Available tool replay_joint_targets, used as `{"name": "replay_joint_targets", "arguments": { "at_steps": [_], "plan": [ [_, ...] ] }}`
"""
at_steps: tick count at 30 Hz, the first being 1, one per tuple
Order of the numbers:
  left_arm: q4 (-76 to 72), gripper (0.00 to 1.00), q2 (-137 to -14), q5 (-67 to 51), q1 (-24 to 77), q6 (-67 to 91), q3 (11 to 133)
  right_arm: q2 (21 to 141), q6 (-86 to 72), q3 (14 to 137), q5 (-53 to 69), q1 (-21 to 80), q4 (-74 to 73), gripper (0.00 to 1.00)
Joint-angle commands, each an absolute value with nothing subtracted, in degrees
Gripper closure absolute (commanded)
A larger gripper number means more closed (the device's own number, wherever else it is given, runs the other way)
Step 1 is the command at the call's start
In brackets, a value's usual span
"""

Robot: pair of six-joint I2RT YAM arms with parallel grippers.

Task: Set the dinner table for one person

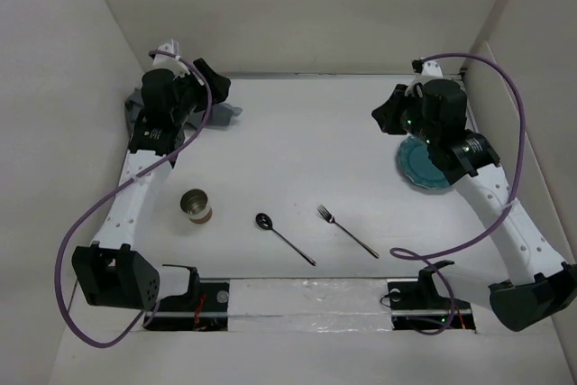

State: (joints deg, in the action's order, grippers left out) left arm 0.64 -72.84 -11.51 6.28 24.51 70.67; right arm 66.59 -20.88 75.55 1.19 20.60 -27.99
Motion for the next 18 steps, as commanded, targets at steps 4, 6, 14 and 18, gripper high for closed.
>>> {"name": "replay_joint_targets", "arguments": {
  "at_steps": [4,6,14,18],
  "plan": [
    [4.7,0.7,-77.8,-6.3,4.6,25.4,77.1,66.0,-18.7,74.4,6.5,20.5,-25.8,1.0],
    [9.5,1.0,-80.8,-1.3,4.6,25.3,81.4,65.2,-18.6,72.4,6.2,20.5,-25.1,1.0],
    [16.3,0.63,-95.6,14.2,0.0,30.4,89.3,64.3,-19.3,68.3,9.2,21.0,-24.2,1.0],
    [17.4,0.34,-101.9,16.6,-1.9,33.0,91.5,63.7,-19.7,65.8,9.4,21.5,-23.5,1.0]
  ]
}}
